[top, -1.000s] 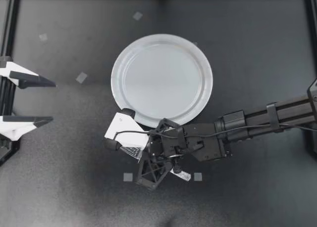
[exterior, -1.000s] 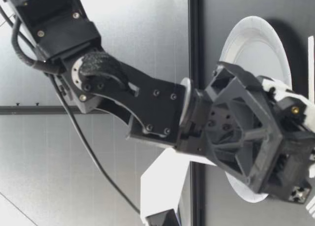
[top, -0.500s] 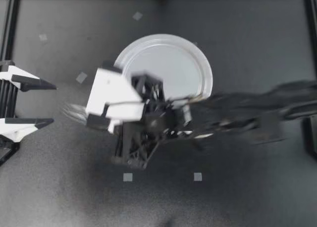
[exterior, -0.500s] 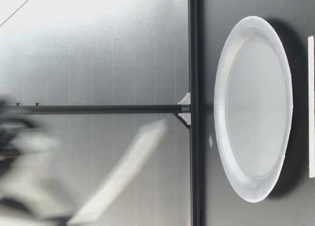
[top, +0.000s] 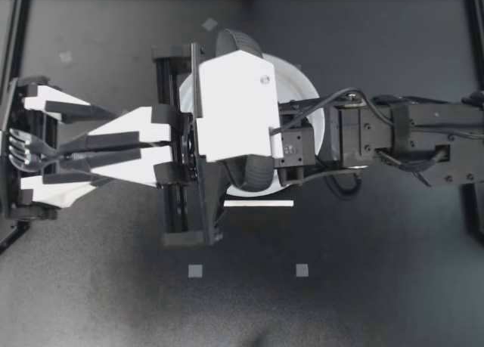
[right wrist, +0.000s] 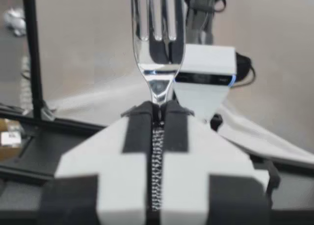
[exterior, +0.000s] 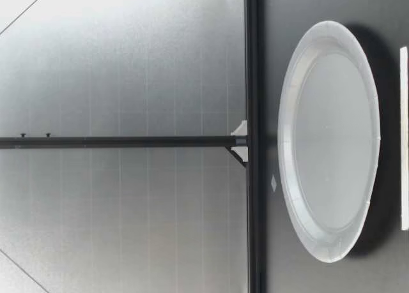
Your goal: Pick up the fork and place it on the plate.
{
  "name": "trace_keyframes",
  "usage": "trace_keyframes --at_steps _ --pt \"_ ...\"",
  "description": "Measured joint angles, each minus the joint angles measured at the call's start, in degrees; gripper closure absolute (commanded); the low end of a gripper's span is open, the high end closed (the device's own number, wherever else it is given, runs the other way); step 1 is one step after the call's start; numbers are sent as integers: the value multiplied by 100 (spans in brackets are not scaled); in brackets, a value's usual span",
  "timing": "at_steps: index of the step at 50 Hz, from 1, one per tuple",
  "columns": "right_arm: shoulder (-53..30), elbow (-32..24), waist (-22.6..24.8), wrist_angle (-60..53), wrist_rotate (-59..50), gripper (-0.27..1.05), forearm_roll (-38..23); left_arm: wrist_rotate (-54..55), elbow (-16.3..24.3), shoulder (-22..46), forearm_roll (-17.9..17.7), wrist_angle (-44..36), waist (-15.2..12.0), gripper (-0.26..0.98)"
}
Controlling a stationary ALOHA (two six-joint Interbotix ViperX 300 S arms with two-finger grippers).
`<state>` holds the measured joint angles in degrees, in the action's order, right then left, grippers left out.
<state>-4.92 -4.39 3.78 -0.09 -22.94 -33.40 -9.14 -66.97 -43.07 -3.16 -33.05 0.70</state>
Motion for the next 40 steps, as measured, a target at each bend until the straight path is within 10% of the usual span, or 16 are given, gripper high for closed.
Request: trace_keyframes --at_steps 40 --pt "-9 756 -545 -1872 202 81 -26 519 70 44 18 -396 325 -4"
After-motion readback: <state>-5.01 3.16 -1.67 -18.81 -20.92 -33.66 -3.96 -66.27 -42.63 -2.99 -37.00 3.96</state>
